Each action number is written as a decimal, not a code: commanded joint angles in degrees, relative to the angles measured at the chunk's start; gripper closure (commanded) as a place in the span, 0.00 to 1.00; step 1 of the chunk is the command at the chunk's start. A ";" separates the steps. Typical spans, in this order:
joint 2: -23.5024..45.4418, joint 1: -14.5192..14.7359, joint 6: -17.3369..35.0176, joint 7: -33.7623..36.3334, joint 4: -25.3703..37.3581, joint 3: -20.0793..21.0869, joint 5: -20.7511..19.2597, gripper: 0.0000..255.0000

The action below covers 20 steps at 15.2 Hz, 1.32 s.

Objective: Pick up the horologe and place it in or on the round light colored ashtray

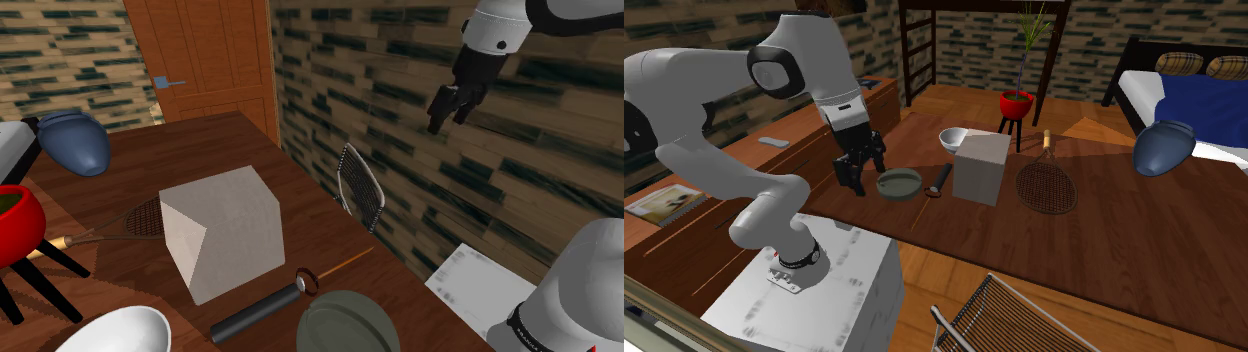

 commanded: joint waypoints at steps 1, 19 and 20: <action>0.00 0.00 0.00 0.00 0.00 0.00 0.00 0.00; 17.53 5.54 19.46 17.53 -6.44 15.85 11.41 0.00; 19.08 5.75 20.61 18.48 -6.19 16.76 11.80 0.00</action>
